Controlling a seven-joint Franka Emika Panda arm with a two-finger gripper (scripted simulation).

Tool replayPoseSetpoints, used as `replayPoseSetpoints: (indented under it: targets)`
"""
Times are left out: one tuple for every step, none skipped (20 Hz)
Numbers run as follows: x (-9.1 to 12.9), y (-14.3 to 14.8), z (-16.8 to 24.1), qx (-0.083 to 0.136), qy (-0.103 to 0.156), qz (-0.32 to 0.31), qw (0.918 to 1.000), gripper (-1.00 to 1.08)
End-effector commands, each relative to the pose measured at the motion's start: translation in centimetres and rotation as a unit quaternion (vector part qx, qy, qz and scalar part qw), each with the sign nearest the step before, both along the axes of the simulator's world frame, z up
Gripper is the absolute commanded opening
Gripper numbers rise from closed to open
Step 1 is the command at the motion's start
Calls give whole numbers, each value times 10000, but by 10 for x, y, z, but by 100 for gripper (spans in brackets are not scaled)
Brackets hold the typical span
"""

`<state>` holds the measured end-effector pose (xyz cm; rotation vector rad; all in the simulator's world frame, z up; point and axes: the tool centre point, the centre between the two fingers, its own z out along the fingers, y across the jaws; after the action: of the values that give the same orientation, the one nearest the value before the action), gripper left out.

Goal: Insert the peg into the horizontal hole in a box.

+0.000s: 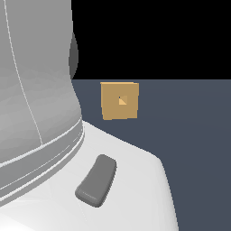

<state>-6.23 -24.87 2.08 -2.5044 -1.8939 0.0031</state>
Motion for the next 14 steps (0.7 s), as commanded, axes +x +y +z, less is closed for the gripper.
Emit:
replayPoseSetpoints:
  targets:
    - [10,16,5,-3,-13,112,9999,-100]
    - [15,24,6,-4,-13,167,9999,-100]
    - [20,33,8,-4,-13,227,9997,-100]
    - [25,43,11,-5,-13,294,9996,-100]
    - [31,54,13,-6,-13,367,9993,-100]
    - [37,66,16,-6,-12,446,9990,-100]
    - [43,79,19,-7,-12,533,9986,-100]
    - [49,94,22,-8,-12,626,9980,-100]
    - [56,109,25,-9,-12,726,9974,-100]
    - [63,126,28,-9,-12,831,9965,-100]
    - [70,143,32,-10,-12,940,9956,-100]
    - [76,161,36,-10,-12,1052,9945,-100]
    - [83,179,40,-10,-12,1165,9932,-100]
    - [88,197,43,-10,-13,1275,9918,-100]
